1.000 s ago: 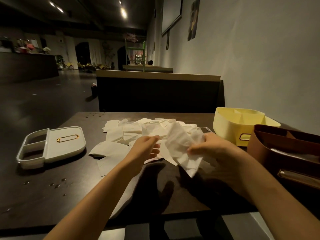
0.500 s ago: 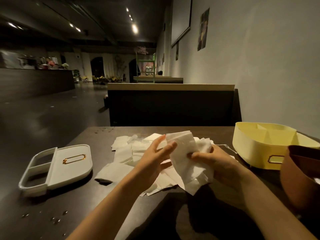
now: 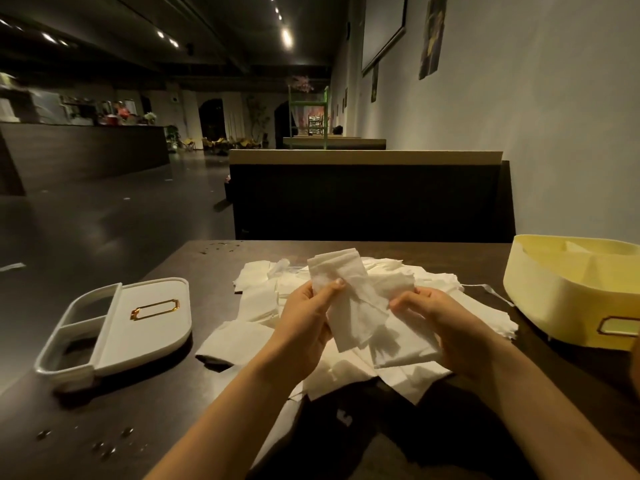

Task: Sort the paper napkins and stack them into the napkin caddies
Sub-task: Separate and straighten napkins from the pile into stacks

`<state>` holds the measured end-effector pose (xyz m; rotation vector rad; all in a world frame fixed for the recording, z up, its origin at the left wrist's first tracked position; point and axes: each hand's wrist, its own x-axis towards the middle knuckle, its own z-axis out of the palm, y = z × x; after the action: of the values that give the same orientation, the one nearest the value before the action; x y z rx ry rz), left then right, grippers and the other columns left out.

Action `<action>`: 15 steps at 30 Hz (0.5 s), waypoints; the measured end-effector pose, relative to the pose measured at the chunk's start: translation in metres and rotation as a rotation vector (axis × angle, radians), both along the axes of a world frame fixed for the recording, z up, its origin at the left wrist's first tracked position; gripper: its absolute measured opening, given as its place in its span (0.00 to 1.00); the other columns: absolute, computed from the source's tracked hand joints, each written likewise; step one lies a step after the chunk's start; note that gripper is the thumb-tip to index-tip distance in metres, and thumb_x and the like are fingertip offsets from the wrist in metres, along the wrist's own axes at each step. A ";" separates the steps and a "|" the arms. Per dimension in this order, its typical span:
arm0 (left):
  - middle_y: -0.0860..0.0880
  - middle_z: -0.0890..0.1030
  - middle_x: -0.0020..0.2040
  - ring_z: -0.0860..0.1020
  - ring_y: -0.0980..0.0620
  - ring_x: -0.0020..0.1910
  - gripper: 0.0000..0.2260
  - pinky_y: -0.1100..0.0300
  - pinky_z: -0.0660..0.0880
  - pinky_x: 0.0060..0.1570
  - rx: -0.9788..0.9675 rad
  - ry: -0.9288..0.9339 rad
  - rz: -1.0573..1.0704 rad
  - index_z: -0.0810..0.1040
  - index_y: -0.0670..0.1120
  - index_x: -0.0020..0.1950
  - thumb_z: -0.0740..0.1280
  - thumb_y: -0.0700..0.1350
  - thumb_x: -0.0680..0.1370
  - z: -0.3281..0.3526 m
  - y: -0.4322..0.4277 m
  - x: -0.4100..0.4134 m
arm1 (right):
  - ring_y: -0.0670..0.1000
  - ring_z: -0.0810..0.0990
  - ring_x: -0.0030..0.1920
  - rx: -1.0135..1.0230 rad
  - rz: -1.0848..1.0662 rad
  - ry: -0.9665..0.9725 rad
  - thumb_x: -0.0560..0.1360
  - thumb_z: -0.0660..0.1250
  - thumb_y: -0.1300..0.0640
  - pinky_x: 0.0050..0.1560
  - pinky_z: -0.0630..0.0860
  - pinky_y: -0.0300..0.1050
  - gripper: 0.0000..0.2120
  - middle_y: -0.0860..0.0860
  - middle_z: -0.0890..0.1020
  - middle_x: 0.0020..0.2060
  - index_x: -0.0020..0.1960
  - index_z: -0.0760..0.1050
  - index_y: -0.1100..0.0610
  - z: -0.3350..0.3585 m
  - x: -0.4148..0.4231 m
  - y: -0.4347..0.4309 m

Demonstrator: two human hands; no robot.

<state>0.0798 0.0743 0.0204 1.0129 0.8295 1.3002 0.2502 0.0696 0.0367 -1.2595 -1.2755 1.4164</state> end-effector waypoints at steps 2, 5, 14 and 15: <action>0.45 0.79 0.46 0.80 0.49 0.43 0.05 0.58 0.80 0.37 -0.026 -0.020 0.000 0.75 0.45 0.51 0.60 0.43 0.81 0.001 -0.003 0.001 | 0.53 0.76 0.47 -0.016 -0.014 0.001 0.74 0.65 0.62 0.43 0.74 0.43 0.03 0.55 0.79 0.47 0.47 0.76 0.58 0.000 0.001 -0.001; 0.45 0.79 0.47 0.79 0.47 0.44 0.06 0.56 0.79 0.35 -0.082 -0.060 0.002 0.74 0.47 0.49 0.58 0.45 0.81 0.004 -0.005 -0.001 | 0.53 0.76 0.45 0.030 -0.025 0.078 0.75 0.63 0.60 0.41 0.75 0.48 0.06 0.55 0.77 0.46 0.52 0.73 0.56 0.005 0.012 -0.006; 0.43 0.79 0.50 0.79 0.45 0.46 0.06 0.53 0.79 0.35 -0.186 -0.103 -0.070 0.75 0.47 0.52 0.61 0.48 0.80 0.003 -0.011 0.002 | 0.52 0.81 0.53 0.052 0.105 0.148 0.69 0.69 0.67 0.51 0.76 0.48 0.13 0.55 0.84 0.47 0.53 0.77 0.64 0.001 0.013 -0.006; 0.43 0.79 0.50 0.79 0.45 0.47 0.07 0.53 0.79 0.36 -0.191 -0.091 -0.080 0.75 0.47 0.52 0.61 0.49 0.80 0.003 -0.011 0.002 | 0.50 0.82 0.50 0.055 0.129 0.081 0.70 0.67 0.68 0.46 0.77 0.44 0.10 0.53 0.85 0.45 0.50 0.79 0.61 -0.001 0.011 -0.008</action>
<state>0.0817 0.0637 0.0231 0.8218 0.8189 1.1668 0.2609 0.0621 0.0362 -1.0894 -1.3507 1.4973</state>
